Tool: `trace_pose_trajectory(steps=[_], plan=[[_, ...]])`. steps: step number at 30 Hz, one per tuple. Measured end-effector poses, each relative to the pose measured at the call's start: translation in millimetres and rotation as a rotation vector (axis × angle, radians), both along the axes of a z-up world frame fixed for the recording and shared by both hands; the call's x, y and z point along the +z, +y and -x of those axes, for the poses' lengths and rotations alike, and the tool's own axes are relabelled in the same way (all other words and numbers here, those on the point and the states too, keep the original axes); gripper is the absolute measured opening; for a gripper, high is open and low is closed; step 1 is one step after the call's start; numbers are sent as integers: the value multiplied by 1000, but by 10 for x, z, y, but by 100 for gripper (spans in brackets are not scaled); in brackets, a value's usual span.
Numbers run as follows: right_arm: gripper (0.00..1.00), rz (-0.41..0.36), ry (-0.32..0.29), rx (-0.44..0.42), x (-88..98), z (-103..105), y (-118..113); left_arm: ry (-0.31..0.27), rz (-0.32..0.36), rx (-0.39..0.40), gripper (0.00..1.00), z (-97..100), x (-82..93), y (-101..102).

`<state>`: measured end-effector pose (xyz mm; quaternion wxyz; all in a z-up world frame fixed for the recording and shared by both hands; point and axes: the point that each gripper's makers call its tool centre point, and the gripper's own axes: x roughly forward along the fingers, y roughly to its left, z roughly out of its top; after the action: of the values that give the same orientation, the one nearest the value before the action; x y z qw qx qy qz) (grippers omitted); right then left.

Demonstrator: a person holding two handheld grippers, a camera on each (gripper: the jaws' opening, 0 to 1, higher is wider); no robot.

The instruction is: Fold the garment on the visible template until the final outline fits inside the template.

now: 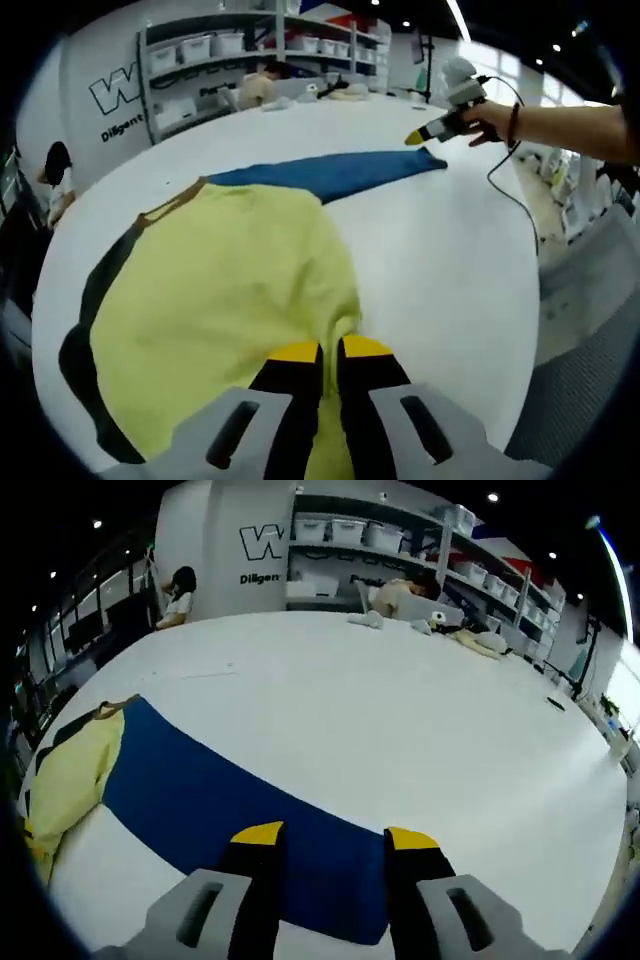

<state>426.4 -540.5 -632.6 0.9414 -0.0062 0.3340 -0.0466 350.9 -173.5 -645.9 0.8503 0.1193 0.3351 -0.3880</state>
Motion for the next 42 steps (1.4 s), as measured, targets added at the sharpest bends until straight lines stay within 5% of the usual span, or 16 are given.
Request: trace_pose_trajectory(steps=[10,16,19,30,42], plan=[[40,-105,-79,158,287,115,824,56,166,-4,4,-295,438,80],[41,-148,-91,261,352,208,1294,47,181,6,4,-589,569,212],[40,-93,-103,306,387,232,1417,-3,165,-6,5,-745,613,246],[35,-113,-85,400,333,338,1901,-65,17,-11,5,-1156,474,448],[31,-171,-74,527,298,343,2693,-15,-51,0,6,-1440,137,580]])
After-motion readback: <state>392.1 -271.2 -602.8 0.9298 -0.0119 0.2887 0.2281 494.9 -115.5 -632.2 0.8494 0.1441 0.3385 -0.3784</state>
